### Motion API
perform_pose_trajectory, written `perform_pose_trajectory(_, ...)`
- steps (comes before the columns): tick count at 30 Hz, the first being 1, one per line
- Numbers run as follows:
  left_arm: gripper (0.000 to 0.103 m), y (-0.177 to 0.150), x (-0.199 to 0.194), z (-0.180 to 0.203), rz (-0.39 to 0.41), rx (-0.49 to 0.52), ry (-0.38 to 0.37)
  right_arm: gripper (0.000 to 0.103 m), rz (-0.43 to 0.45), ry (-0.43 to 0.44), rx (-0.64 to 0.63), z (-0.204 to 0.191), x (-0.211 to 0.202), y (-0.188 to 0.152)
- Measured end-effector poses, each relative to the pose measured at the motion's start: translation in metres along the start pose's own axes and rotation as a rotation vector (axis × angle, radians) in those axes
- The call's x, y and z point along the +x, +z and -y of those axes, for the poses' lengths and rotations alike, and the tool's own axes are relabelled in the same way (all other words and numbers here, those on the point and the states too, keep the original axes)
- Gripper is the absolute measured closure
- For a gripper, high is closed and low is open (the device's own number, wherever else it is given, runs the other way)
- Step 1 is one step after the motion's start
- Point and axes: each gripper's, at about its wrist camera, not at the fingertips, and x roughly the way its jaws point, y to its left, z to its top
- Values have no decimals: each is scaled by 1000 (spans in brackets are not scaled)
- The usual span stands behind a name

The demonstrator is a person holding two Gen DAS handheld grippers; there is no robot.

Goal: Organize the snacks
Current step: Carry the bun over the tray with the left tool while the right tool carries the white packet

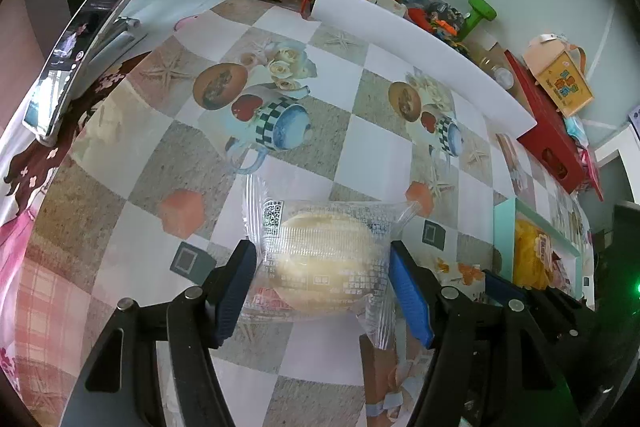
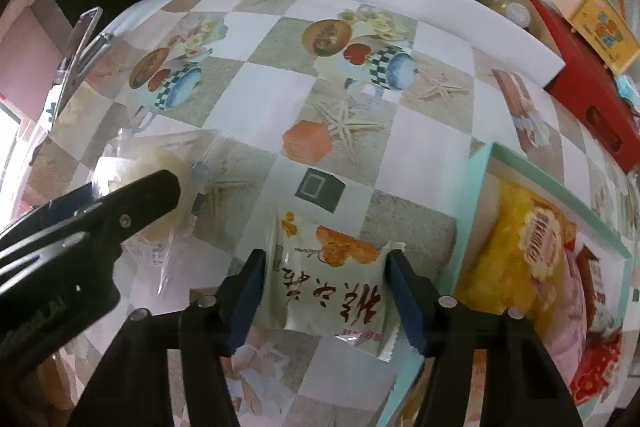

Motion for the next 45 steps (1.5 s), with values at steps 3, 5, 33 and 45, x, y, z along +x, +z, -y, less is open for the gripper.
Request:
perform_pose_trajectory(3,34,-1,-1,1,1,11,-1,45,14,15,1,3,-5,-9)
perform_pose_trajectory(5,34,-1,-3,0,8,8,-7,45,30,15,2,-2,-12,-24)
perform_pose_trajectory(33,39,-3,-43,48,122,161,-26,45,329,58,248,65,-100,-71)
perform_pose_trajectory(45,39,-20,-60,101,140,277,-129,45,366,37,359,115,-116,-85)
